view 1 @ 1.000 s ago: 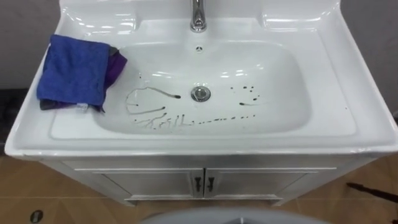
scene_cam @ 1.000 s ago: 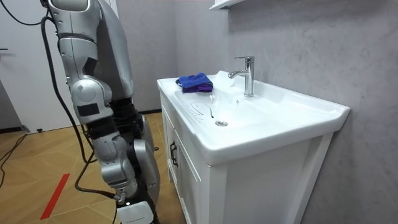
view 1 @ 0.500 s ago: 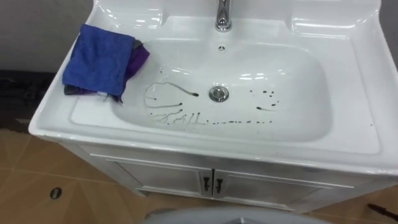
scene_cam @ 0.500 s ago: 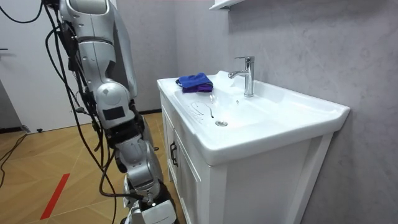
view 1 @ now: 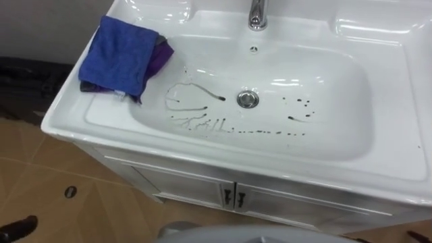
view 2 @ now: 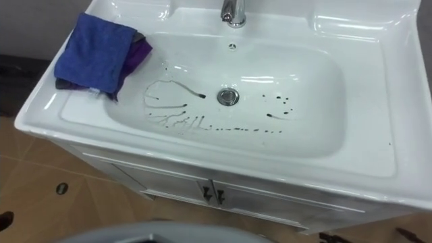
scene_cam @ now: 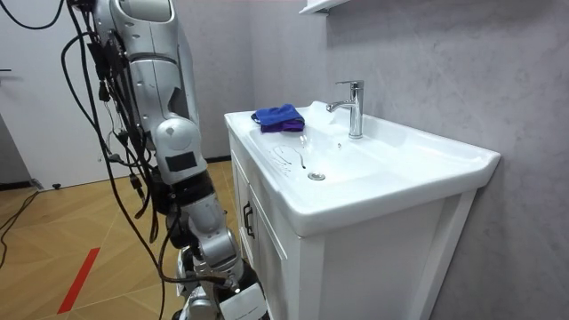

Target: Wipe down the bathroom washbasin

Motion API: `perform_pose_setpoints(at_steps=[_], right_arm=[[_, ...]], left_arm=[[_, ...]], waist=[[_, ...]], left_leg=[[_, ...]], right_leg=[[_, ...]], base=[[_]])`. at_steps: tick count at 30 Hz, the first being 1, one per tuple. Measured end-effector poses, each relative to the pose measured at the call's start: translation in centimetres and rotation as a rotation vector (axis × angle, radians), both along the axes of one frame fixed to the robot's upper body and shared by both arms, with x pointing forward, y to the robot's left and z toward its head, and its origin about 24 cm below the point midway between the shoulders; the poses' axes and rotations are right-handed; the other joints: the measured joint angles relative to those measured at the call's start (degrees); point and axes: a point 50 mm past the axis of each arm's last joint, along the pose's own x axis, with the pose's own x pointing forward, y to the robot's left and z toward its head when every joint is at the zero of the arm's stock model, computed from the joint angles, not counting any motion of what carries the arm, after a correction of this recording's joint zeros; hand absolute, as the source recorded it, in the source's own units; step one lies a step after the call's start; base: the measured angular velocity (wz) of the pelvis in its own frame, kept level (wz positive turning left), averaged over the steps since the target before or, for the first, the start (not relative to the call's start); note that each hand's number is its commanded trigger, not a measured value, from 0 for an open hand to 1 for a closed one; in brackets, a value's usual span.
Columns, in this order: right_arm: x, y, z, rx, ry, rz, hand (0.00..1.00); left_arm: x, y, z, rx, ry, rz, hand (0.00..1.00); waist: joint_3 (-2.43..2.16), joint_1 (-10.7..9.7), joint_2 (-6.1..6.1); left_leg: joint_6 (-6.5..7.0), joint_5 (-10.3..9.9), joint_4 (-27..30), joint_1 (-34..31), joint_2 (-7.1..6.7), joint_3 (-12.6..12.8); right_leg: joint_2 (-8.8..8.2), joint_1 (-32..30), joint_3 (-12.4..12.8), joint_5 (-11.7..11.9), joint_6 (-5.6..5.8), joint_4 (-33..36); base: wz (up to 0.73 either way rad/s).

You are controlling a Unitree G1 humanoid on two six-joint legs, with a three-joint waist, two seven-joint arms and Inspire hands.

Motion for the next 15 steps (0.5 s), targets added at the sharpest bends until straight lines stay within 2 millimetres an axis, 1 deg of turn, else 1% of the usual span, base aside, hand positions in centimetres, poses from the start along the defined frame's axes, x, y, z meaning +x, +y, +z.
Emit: perform_pose_setpoints(at_steps=[1, 2, 4, 6, 7, 8, 10, 11, 13, 14, 15], right_arm=[[0.0, -0.1, 0.0, -0.003, -0.004, 0.002, 0.00], [-0.2, -0.1, 0.1, -0.004, -0.003, 0.002, 0.00], [-0.4, -0.1, 0.1, -0.007, -0.001, 0.002, 0.00], [-0.6, -0.1, 0.1, -0.009, 0.001, 0.005, 0.00], [-0.7, -0.1, 0.1, -0.010, 0.004, 0.005, 0.00], [-1.0, -0.1, 0.0, -0.009, 0.010, 0.004, 0.00], [-1.5, -0.1, 0.0, -0.009, 0.024, 0.004, 0.00], [-1.6, -0.1, 0.0, -0.010, 0.027, 0.003, 0.00], [-1.8, -0.1, 0.0, -0.010, 0.030, 0.002, 0.00], [-1.7, -0.1, 0.0, -0.010, 0.029, 0.002, 0.00], [-1.7, -0.1, 0.0, -0.008, 0.028, 0.002, 0.00]], left_arm=[[0.6, 0.3, 0.9, 0.051, -0.041, -0.008, 0.00], [0.9, 0.4, 1.4, 0.074, -0.059, -0.011, 0.00], [2.2, 0.8, 2.8, 0.157, -0.122, -0.021, 0.00], [2.7, 0.8, 3.5, 0.199, -0.157, -0.015, 0.00], [3.1, 0.8, 3.8, 0.216, -0.176, -0.009, 0.00], [3.2, 0.8, 4.0, 0.224, -0.185, -0.009, 0.00], [3.5, 0.9, 4.8, 0.255, -0.216, -0.006, 0.00], [3.7, 0.9, 5.0, 0.263, -0.226, -0.009, 0.00], [4.4, 1.1, 6.2, 0.305, -0.268, -0.025, 0.00], [4.6, 1.2, 6.5, 0.318, -0.274, -0.029, 0.00], [4.9, 1.4, 7.2, 0.345, -0.290, -0.037, 0.00]], waist=[[-0.02, 0.17, 0.04], [0.07, 0.21, -0.07], [0.09, 0.37, 0.16], [0.19, 0.42, 0.31], [0.02, 0.25, 0.84], [0.23, 0.14, 0.52], [0.16, 0.28, 1.03], [0.18, 0.33, 1.06], [0.24, 0.09, 1.29], [0.37, -0.08, 1.10], [0.35, -0.24, 1.21]], left_leg=[[0.00, 0.00, 0.00, 0.06, -0.02, 0.00], [0.00, 0.00, 0.01, 0.05, -0.02, 0.01], [0.00, 0.00, 0.00, 0.10, 0.00, 0.10], [0.00, 0.00, -0.02, 0.13, 0.01, 0.11], [0.00, 0.00, -0.04, 0.22, 0.00, 0.11], [0.00, 0.00, -0.10, 0.31, -0.03, 0.11], [-0.01, 0.00, -0.34, 0.82, -0.07, 0.10], [-0.01, 0.00, -0.34, 0.82, -0.08, 0.06], [-0.01, 0.00, -0.35, 0.87, -0.13, 0.04], [-0.01, 0.01, -0.36, 0.88, -0.17, 0.03], [-0.01, 0.01, -0.37, 0.90, -0.24, 0.03]], right_leg=[[0.00, 0.04, 0.02, 0.00, 0.00, 0.01], [0.00, 0.00, 0.08, 0.00, 0.00, 0.03], [0.04, -0.03, 0.23, 0.01, 0.00, 0.06], [0.05, -0.05, 0.35, 0.01, 0.00, 0.09], [0.07, -0.04, 0.45, 0.01, 0.00, 0.09], [0.08, -0.03, 0.56, 0.01, 0.00, 0.10], [0.23, 0.14, 1.21, 0.03, -0.04, 0.16], [0.25, 0.14, 1.30, 0.04, -0.05, 0.16], [0.36, 0.14, 1.58, 0.07, -0.11, 0.10], [0.37, 0.14, 1.56, 0.08, -0.12, 0.07], [0.38, 0.13, 1.58, 0.10, -0.16, 0.05]], base=[[0.00], [0.00], [0.00], [-0.02], [-0.04], [-0.09], [-0.15], [-0.11], [-0.07], [-0.04], [0.00]])
